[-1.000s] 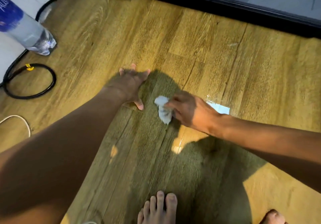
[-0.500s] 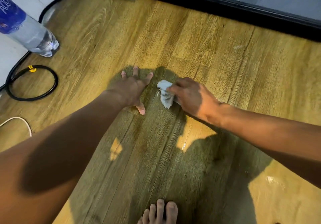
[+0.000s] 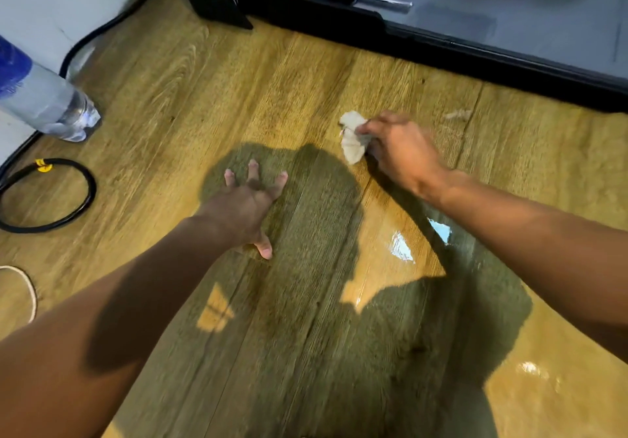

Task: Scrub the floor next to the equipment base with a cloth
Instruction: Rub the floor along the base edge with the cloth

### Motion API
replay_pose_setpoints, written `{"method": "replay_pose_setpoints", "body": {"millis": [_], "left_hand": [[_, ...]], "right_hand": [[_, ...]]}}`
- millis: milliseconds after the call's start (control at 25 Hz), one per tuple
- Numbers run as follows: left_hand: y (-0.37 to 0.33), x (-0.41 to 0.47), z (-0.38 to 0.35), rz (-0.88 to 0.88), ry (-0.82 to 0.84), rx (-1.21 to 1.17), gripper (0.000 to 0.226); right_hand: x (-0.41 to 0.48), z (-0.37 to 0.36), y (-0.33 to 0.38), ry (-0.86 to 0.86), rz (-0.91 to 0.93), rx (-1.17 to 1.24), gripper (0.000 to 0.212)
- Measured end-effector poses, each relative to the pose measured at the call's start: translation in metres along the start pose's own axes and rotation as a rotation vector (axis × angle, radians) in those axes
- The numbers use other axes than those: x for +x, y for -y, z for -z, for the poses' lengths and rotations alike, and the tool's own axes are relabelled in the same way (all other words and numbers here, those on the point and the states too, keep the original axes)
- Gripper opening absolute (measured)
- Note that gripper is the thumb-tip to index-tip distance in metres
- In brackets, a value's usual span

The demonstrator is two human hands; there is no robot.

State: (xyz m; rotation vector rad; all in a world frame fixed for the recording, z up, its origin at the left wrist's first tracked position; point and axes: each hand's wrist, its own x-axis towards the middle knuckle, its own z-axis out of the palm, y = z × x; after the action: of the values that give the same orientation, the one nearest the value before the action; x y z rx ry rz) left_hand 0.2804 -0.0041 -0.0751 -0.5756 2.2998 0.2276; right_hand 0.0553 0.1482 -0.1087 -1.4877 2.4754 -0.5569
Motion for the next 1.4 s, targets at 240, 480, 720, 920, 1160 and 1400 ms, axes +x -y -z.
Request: {"method": "replay_pose_setpoints", "body": {"millis": [240,480,720,920,1160,1400], "left_hand": [[0.000,0.000,-0.002,-0.010,-0.006,0.007,0.131],[0.001,0.002,-0.005,0.010,-0.013,0.010,0.133],[-0.005,0.001,-0.005,0.038,-0.010,-0.023,0.130],[-0.005,0.002,-0.005,0.044,-0.023,-0.030,0.128],[-0.001,0.006,-0.005,0.033,0.012,0.005,0.131],[-0.005,0.000,0.000,0.022,0.017,0.036,0.128]], "right_hand": [[0.005,0.012,-0.003,0.083,0.182,-0.006,0.036],[0.030,-0.003,-0.007,-0.027,0.000,0.049,0.042],[0.094,0.034,-0.052,-0.073,-0.118,-0.090,0.036],[0.079,0.003,-0.019,-0.088,0.091,-0.043,0.038],[0.119,0.018,-0.050,-0.158,-0.124,-0.145,0.036],[0.089,-0.013,-0.009,-0.055,0.028,-0.028,0.036]]}}
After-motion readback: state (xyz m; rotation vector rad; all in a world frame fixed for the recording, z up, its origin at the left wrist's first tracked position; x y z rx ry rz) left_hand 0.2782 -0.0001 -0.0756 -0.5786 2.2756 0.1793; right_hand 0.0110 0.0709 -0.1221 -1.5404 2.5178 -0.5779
